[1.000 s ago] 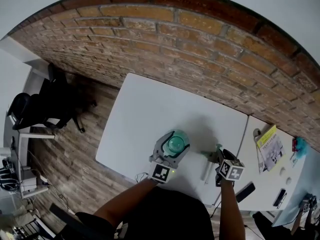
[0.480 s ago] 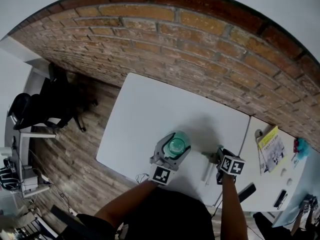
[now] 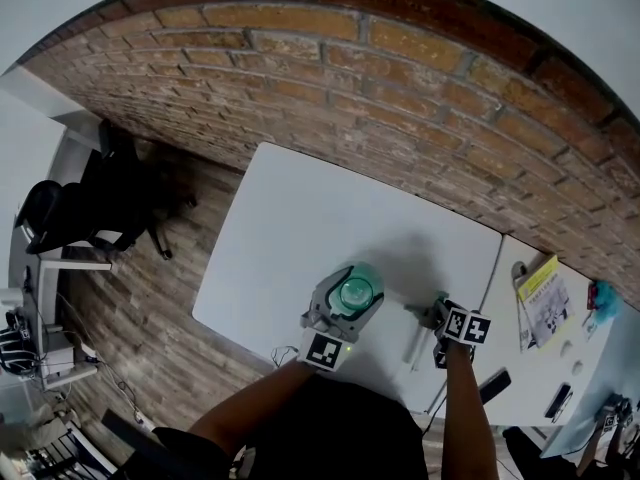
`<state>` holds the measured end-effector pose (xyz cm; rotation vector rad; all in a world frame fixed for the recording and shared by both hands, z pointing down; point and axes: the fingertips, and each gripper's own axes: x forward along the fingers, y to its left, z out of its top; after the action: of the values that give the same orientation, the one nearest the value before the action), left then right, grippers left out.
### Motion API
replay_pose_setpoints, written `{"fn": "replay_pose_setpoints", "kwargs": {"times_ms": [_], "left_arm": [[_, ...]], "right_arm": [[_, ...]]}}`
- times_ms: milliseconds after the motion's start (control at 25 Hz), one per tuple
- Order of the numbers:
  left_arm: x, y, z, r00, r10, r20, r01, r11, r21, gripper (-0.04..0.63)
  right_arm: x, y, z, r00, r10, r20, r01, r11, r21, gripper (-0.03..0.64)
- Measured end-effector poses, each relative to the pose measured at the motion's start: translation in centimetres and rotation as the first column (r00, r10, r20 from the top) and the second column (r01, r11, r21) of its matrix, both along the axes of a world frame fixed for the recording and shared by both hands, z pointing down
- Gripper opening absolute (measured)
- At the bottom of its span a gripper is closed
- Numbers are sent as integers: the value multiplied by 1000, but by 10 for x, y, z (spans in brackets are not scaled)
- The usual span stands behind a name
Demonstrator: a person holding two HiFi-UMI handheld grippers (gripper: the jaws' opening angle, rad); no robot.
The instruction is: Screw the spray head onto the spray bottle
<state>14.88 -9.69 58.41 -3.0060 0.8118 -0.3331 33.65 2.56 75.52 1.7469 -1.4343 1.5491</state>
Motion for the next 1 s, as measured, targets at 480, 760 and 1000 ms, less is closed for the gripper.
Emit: {"fn": "replay_pose_setpoints", "kwargs": {"times_ms": [480, 760, 1000], "left_arm": [[0, 0, -1, 1000, 5, -7, -5, 1000, 10, 324], [0, 1, -3, 1000, 16, -6, -16, 1000, 23, 324], [-1, 1, -1, 1000, 21, -1, -21, 1000, 16, 324]], "right_arm": [[-4, -5, 14, 991, -29, 133, 40, 996, -79, 127], [-6, -6, 22, 983, -30, 181, 54, 990, -127, 124], [-6, -5, 23, 986, 12, 164, 10, 992, -130, 89]]}}
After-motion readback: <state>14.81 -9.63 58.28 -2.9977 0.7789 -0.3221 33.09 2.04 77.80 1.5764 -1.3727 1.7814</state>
